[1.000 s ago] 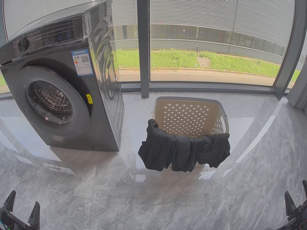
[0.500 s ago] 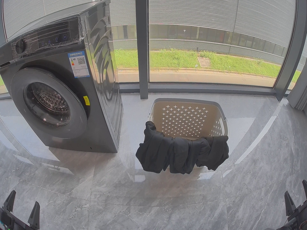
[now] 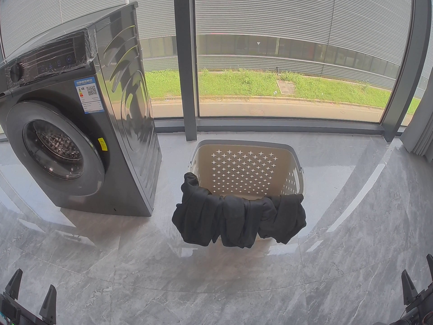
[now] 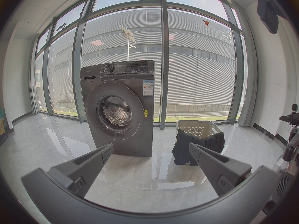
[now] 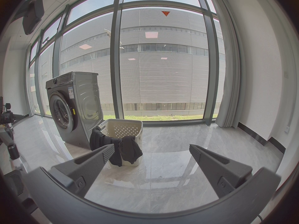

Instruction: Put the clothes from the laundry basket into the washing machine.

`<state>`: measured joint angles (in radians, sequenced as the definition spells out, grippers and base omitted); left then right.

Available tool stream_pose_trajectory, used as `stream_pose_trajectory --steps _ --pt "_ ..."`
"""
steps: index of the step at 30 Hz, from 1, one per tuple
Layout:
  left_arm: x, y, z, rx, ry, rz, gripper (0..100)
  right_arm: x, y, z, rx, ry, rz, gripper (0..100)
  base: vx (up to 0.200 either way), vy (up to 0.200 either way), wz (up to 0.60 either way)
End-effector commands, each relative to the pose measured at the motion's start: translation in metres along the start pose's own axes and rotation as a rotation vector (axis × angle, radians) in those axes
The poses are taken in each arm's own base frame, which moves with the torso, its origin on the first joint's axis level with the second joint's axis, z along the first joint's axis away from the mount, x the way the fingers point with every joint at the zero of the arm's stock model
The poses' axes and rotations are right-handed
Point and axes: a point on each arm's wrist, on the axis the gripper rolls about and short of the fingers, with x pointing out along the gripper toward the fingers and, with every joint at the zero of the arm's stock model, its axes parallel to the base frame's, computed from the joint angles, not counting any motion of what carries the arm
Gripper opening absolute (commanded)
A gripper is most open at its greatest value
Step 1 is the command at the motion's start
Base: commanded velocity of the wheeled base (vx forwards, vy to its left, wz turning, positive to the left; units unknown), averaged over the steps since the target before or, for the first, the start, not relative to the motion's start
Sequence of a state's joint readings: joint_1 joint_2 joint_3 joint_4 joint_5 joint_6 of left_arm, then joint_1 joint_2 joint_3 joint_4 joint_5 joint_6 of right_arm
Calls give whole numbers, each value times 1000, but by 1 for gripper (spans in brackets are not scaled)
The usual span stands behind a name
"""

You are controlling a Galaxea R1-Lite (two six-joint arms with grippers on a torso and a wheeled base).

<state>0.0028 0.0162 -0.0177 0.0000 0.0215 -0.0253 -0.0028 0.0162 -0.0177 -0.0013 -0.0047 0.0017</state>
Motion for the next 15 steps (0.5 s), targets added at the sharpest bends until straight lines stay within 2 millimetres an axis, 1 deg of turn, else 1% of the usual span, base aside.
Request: stream_pose_trajectory --steps 1,10,15 --pt "0 0 -4 -1 -2 0 100 0 0 -5 0 1 0 100 0 0 0" --pt "0 0 -4 1 -2 0 100 0 0 -5 0 1 0 100 0 0 0" --pt "0 0 -5 1 0 0 100 0 0 -5 0 1 0 100 0 -200 0"
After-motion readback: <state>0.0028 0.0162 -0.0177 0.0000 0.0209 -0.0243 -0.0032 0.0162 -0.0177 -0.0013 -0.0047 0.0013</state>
